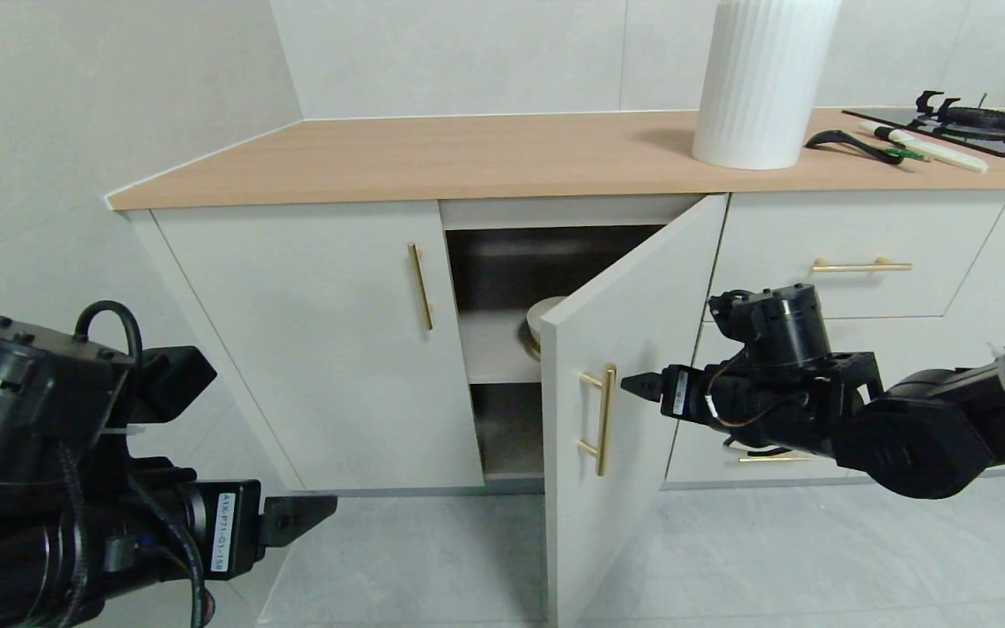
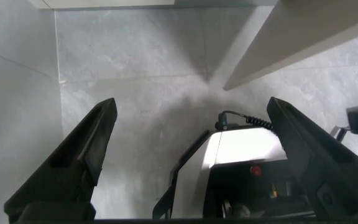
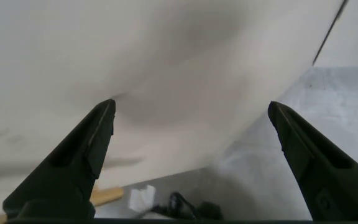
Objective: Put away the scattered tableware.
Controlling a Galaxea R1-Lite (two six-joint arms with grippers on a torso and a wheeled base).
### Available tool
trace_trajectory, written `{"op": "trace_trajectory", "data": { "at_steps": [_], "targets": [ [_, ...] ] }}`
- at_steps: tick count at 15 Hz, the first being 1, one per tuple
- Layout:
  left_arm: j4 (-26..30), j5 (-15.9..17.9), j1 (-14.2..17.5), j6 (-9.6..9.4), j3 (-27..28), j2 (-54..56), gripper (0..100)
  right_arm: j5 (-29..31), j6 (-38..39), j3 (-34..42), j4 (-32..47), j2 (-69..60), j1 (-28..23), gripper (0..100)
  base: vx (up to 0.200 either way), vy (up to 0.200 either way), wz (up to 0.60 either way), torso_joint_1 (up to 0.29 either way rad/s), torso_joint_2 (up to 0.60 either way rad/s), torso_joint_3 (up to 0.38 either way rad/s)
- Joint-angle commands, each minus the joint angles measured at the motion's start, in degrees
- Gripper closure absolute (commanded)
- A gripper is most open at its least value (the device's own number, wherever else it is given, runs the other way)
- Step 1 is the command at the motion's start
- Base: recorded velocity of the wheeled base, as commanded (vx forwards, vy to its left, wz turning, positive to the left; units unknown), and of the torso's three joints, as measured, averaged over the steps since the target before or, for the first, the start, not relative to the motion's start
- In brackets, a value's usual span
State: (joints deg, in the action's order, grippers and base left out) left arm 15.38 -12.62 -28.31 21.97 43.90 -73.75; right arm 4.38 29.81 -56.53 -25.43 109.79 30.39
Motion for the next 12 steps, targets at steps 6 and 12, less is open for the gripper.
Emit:
{"op": "trace_trajectory", "data": {
  "at_steps": [6, 12],
  "targets": [
    [0.0, -1.45, 0.01, -0.08, 0.05, -0.08, 0, 3.45, 2.45, -1.66, -7.62, 7.28, 0.11, 0, 0.067, 0.0, 0.0, -0.001, 0.0, 0.001],
    [0.0, -1.36, -0.61, -0.35, -0.22, -0.08, 0, 6.35, 5.61, -4.38, -7.88, 9.57, 0.19, 0, 0.133, 0.0, 0.0, 0.002, 0.0, 0.001]
  ]
}}
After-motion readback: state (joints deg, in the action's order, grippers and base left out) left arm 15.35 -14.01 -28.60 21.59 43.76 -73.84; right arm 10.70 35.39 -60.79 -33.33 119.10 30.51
